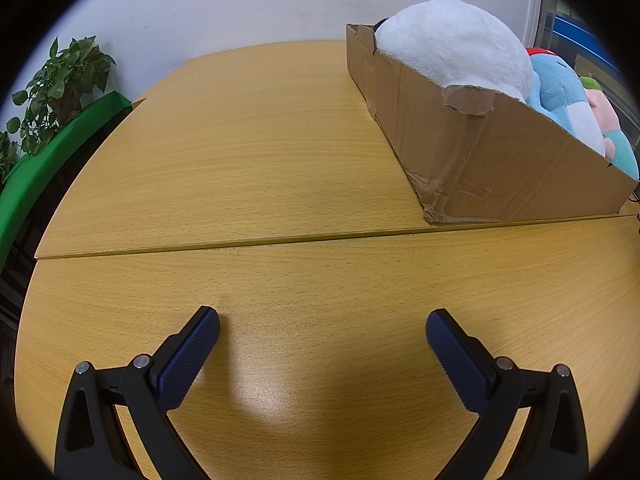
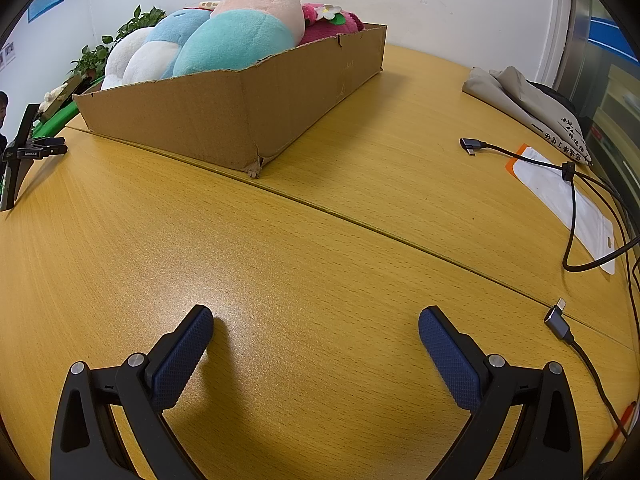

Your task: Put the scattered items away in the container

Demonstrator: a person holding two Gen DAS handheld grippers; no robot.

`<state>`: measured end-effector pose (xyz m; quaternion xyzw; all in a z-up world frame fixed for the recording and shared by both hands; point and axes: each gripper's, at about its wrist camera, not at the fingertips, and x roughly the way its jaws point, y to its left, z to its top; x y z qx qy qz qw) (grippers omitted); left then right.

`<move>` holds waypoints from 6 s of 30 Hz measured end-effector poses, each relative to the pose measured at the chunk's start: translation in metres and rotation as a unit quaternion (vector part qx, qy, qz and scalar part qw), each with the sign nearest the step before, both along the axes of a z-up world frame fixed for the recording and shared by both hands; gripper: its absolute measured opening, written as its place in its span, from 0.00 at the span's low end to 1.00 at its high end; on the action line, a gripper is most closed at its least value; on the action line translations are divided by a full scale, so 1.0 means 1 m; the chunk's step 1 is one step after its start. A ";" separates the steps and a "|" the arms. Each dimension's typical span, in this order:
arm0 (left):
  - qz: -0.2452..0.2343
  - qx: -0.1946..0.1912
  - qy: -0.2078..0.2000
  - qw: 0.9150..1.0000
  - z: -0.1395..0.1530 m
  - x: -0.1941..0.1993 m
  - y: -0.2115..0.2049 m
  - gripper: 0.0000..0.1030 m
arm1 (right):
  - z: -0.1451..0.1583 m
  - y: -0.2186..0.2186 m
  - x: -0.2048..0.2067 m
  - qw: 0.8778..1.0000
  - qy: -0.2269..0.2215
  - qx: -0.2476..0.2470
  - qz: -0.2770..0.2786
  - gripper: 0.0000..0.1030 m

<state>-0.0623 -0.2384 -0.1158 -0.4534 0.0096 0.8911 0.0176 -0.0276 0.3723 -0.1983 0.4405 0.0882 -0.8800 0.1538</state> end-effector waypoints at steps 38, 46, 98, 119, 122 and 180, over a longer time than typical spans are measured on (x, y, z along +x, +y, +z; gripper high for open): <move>-0.001 0.000 0.000 1.000 0.000 -0.001 -0.001 1.00 | 0.000 0.000 0.000 1.000 0.000 -0.001 -0.003 1.00; -0.002 0.000 0.000 1.000 0.000 -0.001 -0.001 1.00 | 0.000 0.000 0.000 1.000 0.000 -0.001 -0.004 1.00; -0.003 0.000 0.000 1.000 -0.001 -0.001 -0.002 1.00 | -0.001 0.000 0.000 1.000 0.000 -0.002 -0.008 1.00; -0.005 0.000 0.001 1.000 -0.001 -0.002 -0.002 1.00 | -0.001 0.011 0.004 1.000 -0.001 -0.003 0.005 1.00; -0.005 0.000 0.000 1.000 -0.001 -0.002 -0.002 1.00 | -0.001 0.011 0.004 1.000 -0.001 -0.003 0.004 1.00; 0.030 0.002 0.001 1.000 0.002 0.004 -0.015 1.00 | -0.001 0.011 0.004 1.000 -0.001 -0.003 -0.002 1.00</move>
